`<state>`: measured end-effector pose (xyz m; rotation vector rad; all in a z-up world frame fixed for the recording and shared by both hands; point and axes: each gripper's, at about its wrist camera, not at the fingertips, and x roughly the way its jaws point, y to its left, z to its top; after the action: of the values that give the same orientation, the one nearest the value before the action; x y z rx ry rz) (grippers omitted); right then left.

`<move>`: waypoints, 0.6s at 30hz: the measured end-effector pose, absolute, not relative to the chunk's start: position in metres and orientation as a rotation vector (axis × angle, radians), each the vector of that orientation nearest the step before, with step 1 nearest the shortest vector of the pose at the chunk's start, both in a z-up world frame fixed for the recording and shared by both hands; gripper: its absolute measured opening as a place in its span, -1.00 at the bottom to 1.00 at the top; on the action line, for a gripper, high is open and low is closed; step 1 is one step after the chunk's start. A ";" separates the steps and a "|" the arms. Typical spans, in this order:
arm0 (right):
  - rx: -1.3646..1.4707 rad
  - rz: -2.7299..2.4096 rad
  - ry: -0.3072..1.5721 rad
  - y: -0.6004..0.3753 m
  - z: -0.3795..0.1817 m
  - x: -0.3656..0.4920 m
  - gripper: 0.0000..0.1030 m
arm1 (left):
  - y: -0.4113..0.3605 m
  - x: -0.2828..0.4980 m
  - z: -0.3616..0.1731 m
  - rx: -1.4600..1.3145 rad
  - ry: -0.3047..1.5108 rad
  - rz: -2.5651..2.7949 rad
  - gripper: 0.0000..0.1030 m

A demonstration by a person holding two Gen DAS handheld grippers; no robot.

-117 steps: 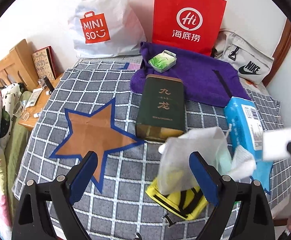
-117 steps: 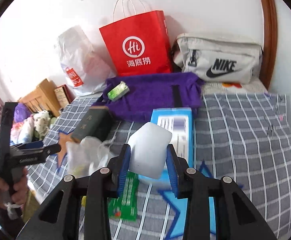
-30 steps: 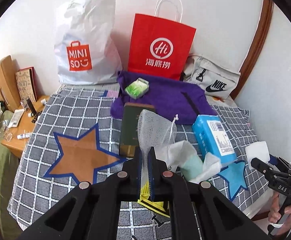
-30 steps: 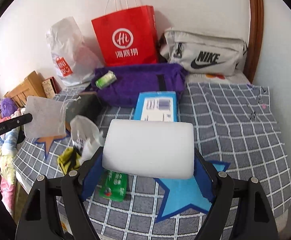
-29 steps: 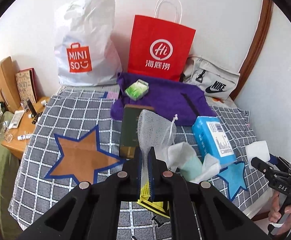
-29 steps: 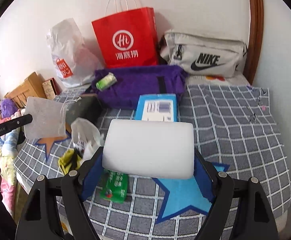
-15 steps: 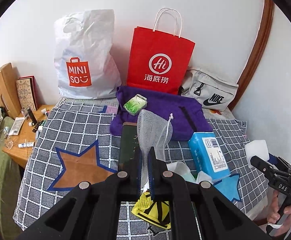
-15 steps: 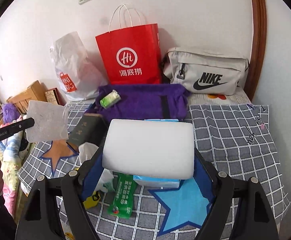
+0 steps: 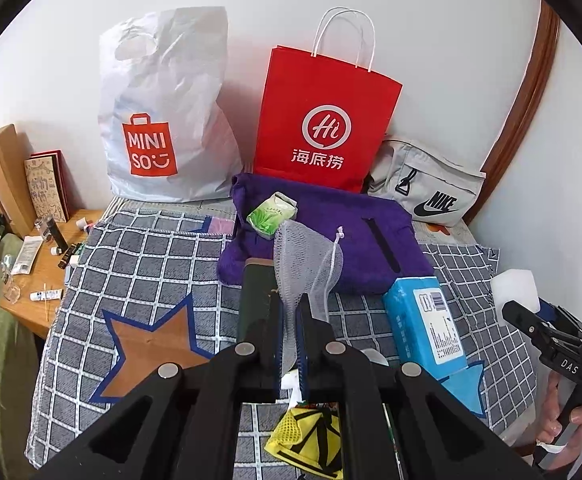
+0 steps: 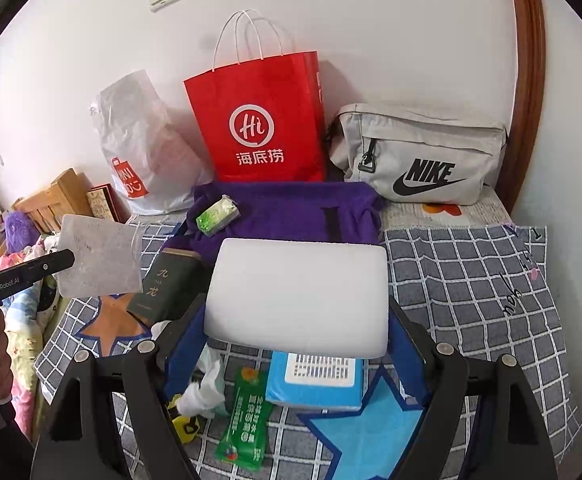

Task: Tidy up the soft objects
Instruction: 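Lift the white mesh bag with left tool while right tool holds the foam block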

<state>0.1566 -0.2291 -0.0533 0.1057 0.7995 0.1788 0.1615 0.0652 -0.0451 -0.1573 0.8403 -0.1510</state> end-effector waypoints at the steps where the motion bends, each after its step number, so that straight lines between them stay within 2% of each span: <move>1: 0.106 0.178 0.801 -0.229 -0.054 0.159 0.58 | 0.065 0.165 -0.045 -0.156 0.840 -0.154 -0.88; 18: 0.073 0.154 0.818 -0.228 -0.066 0.229 0.58 | 0.067 0.223 -0.058 -0.115 0.874 -0.107 -0.88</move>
<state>0.2292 -0.2282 -0.0662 0.0730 0.8183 0.1536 0.2232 0.0670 -0.0577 -0.1150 0.8743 -0.1068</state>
